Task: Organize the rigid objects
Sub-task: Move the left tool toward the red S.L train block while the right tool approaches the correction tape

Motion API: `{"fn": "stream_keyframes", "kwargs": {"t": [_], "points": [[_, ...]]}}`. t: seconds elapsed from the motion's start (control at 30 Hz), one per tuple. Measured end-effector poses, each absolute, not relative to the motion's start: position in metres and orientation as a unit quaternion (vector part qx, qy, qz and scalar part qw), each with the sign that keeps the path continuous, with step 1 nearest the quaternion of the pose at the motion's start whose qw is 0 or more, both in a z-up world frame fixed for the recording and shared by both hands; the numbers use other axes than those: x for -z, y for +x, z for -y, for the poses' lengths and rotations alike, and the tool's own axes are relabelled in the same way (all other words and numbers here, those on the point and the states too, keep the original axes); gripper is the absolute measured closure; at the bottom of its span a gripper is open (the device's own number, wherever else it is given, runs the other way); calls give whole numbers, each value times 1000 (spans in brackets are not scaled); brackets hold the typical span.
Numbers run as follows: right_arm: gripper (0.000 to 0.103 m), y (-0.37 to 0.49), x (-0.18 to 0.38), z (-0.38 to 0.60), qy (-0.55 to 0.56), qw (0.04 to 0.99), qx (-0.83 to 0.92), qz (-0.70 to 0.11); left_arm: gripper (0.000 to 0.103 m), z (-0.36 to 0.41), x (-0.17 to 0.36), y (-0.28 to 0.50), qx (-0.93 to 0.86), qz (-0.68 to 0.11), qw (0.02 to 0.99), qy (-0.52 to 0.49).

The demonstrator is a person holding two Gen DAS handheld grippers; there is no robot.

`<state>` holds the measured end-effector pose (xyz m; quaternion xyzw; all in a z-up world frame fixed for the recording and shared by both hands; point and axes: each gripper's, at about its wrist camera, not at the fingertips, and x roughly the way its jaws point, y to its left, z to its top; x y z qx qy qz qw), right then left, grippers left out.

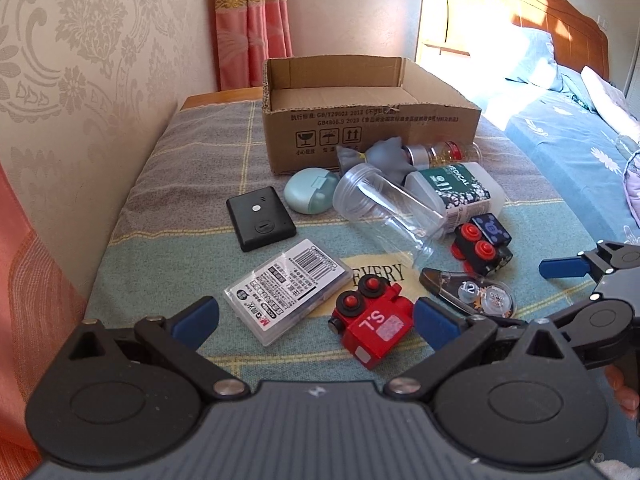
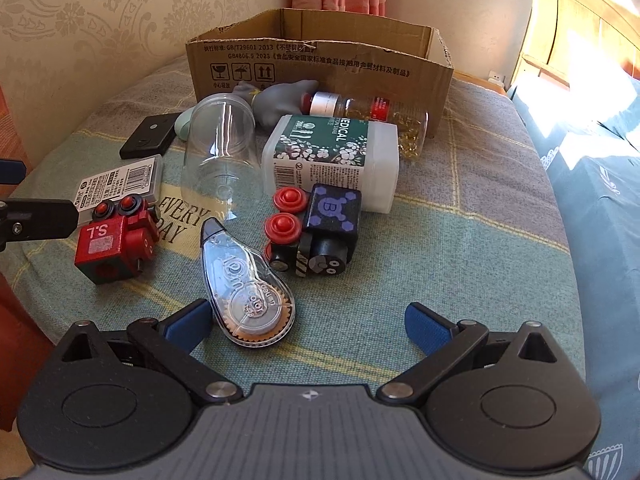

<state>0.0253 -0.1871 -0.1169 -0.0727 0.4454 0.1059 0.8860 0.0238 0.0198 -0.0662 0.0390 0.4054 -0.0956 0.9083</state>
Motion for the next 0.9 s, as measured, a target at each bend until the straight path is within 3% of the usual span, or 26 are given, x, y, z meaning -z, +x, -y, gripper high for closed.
{"fn": "stream_keyframes", "kwargs": {"t": [0.9], "points": [[0,12,118,225,-61,898,-93,-426,1,26,91,28,278,-442,850,69]]}}
